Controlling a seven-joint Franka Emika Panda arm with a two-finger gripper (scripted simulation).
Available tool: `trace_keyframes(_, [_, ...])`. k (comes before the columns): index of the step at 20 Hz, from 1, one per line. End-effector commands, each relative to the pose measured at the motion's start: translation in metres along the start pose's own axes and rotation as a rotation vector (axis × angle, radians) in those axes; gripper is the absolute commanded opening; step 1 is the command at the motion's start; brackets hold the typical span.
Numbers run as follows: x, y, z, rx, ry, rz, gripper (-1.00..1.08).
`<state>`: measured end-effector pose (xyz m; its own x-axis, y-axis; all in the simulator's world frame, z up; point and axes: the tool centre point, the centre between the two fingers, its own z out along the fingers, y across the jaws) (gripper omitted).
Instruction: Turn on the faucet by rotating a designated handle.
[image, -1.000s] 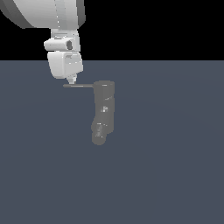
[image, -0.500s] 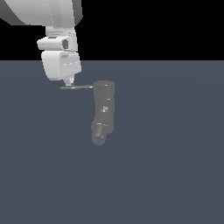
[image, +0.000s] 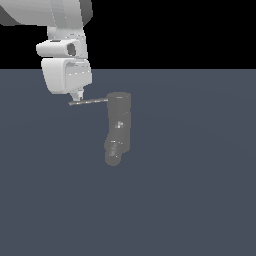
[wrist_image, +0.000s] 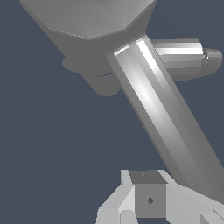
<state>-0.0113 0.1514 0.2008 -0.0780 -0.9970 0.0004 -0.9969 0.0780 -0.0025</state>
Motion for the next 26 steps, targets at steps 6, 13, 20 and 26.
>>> trace_keyframes(6, [-0.004,0.024,-0.001,-0.003,0.0,-0.009,-1.0])
trace_keyframes(13, [0.012,0.031,0.0,-0.001,-0.001,-0.002,-1.0])
trace_keyframes(20, [0.027,0.046,0.0,-0.001,-0.001,-0.003,-1.0])
trace_keyframes(26, [0.039,0.06,0.0,-0.002,0.0,-0.005,-1.0])
